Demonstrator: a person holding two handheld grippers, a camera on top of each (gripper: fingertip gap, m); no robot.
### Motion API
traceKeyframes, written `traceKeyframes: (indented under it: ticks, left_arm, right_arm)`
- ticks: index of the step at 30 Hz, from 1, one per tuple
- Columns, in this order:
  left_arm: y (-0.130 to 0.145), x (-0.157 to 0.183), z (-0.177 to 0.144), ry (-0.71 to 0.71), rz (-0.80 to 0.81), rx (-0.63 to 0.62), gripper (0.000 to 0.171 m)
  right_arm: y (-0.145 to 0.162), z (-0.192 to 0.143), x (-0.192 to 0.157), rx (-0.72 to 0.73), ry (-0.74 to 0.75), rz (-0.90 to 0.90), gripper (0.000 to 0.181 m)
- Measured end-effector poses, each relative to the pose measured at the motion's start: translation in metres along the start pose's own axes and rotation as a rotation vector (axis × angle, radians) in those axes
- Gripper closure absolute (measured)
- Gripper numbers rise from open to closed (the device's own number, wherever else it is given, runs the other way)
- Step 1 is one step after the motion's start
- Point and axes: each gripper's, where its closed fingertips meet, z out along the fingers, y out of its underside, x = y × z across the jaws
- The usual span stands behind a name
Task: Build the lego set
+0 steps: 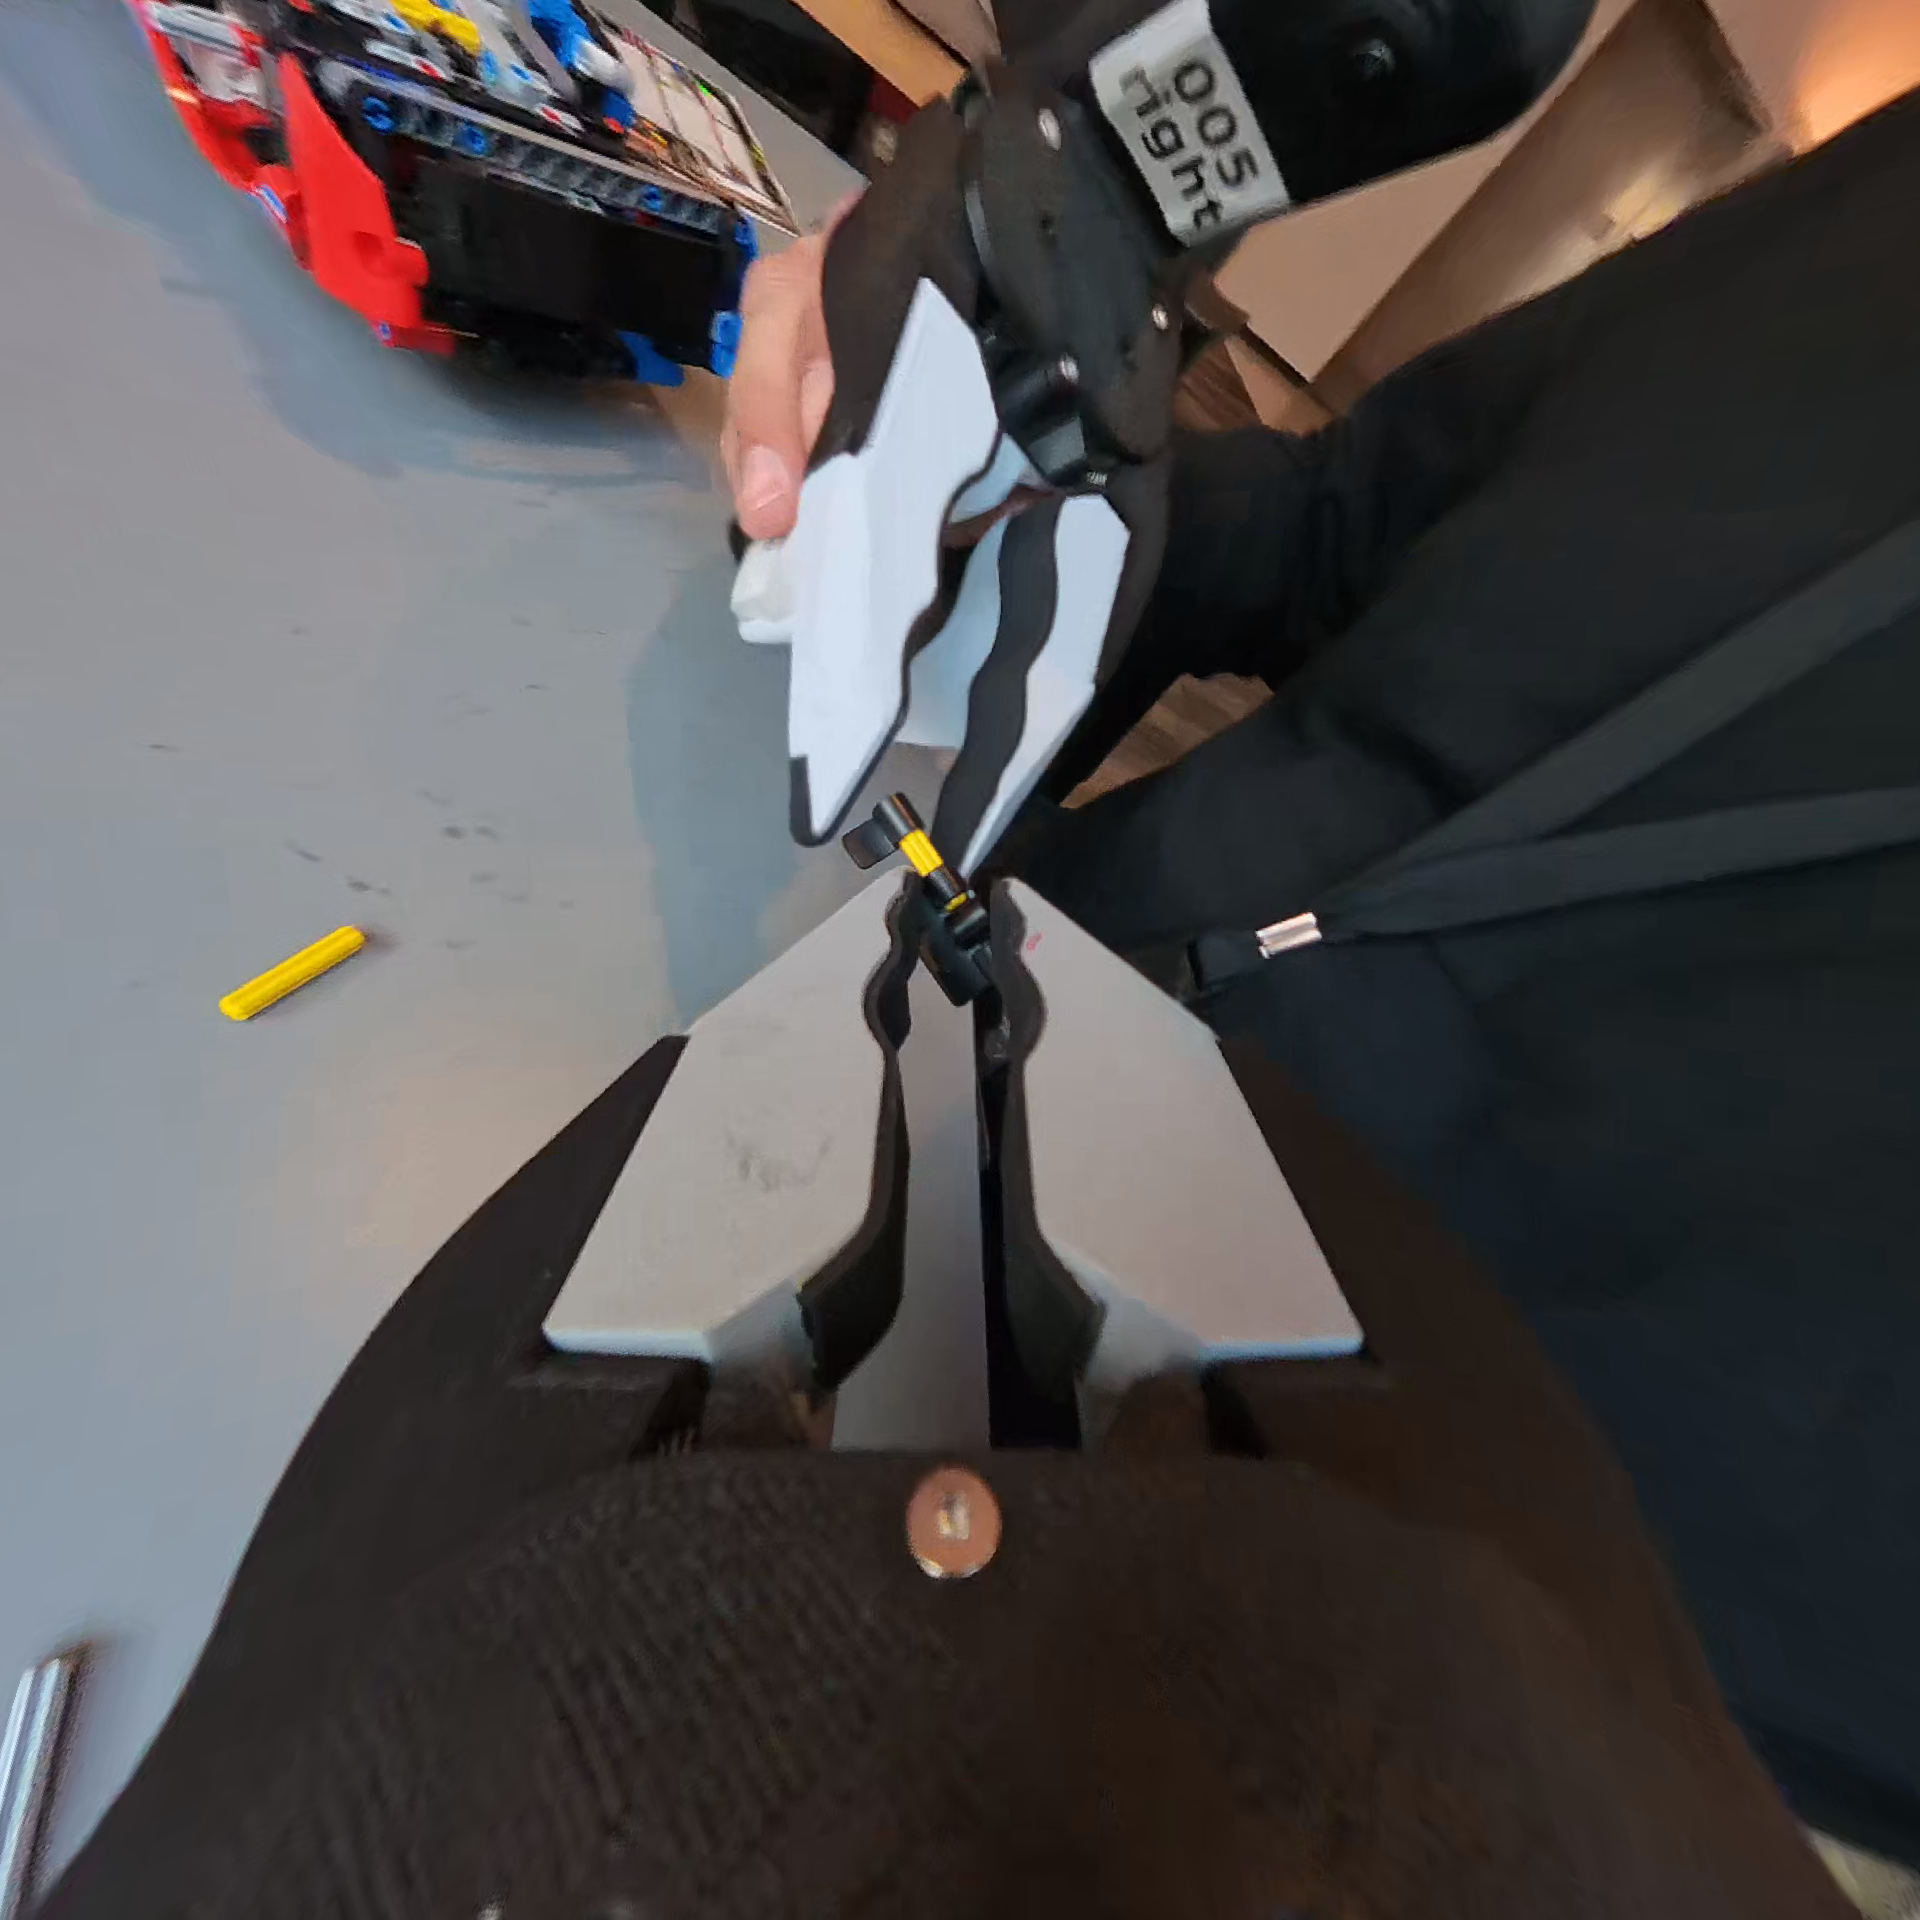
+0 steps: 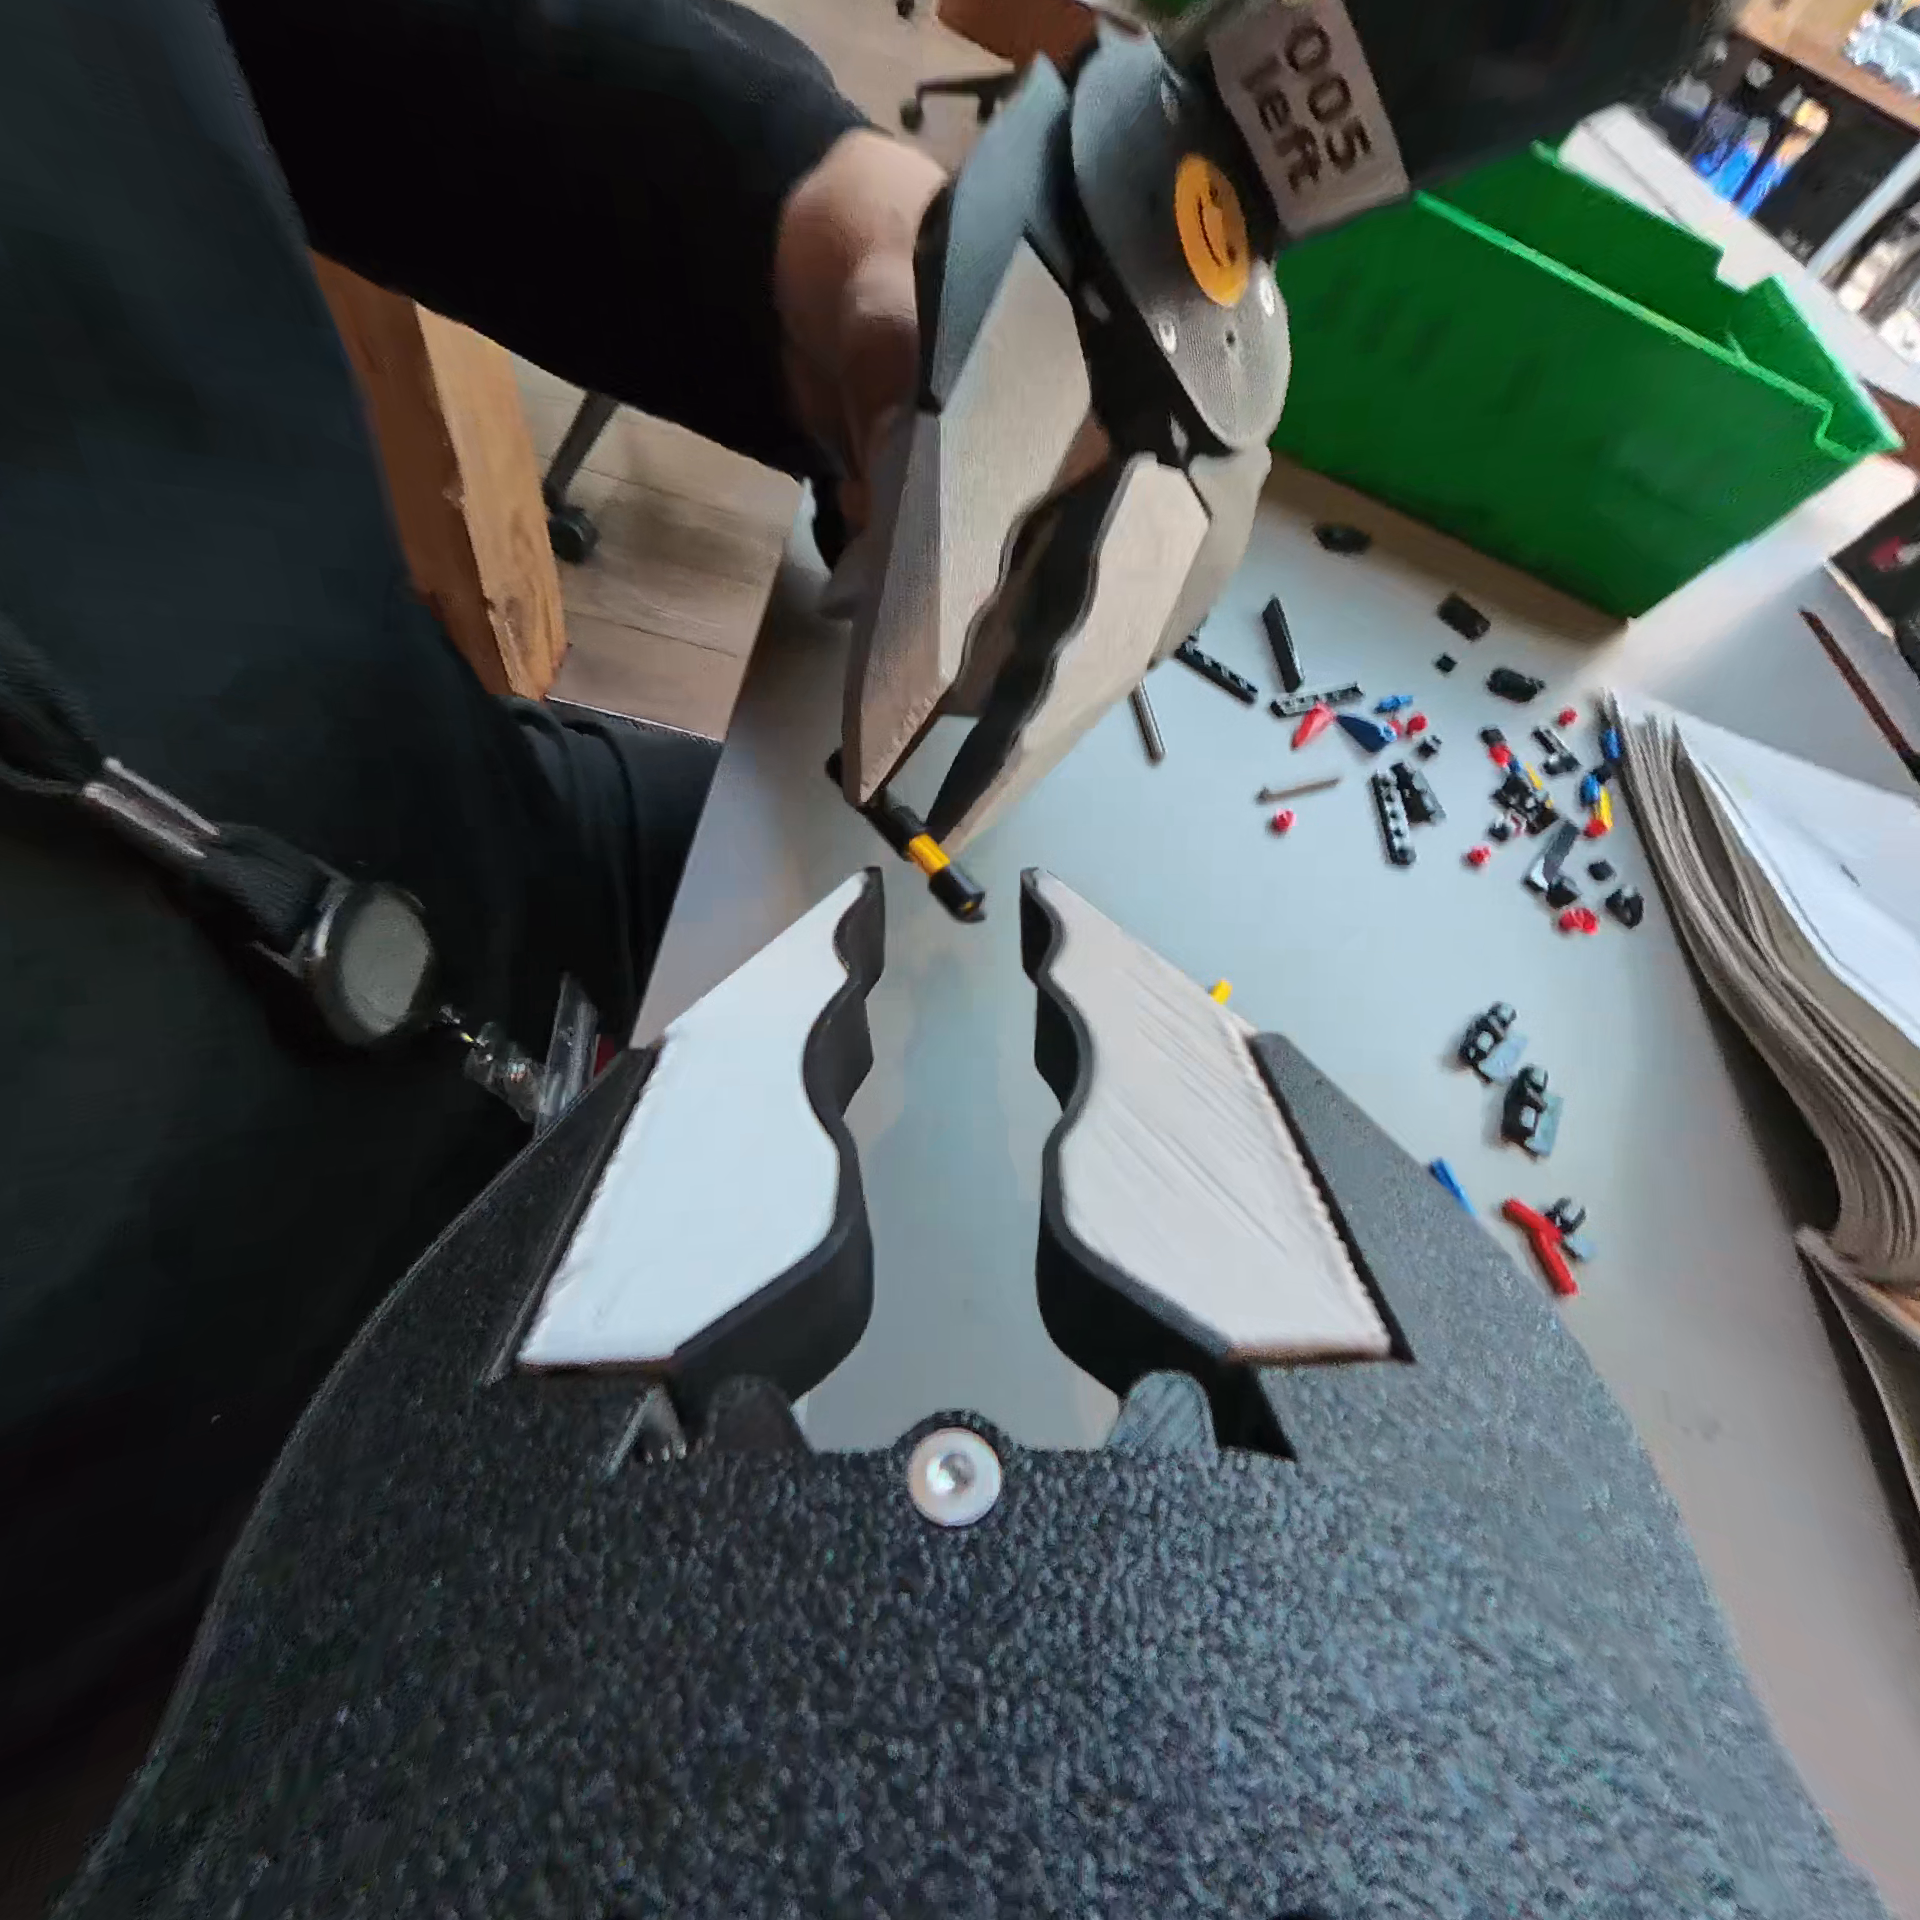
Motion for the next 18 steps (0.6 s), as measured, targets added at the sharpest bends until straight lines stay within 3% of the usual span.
traceKeyframes:
  ticks: [5,12,16,18]
  left_arm:
    - [0.004,0.0,0.003,0.03,0.024,-0.04,0.167]
    - [0.008,-0.029,0.002,-0.064,-0.036,-0.047,0.167]
    - [0.002,-0.035,-0.005,-0.138,0.019,-0.037,0.142]
    - [0.003,-0.04,-0.002,-0.193,0.091,-0.062,0.14]
  right_arm:
    - [0.006,0.005,-0.006,-0.062,-0.028,-0.093,0.17]
    - [0.035,0.011,0.005,-0.162,0.04,-0.01,0.174]
    - [0.04,0.006,0.02,-0.171,0.09,0.108,0.174]
    - [0.039,0.004,0.025,-0.149,0.084,0.176,0.174]
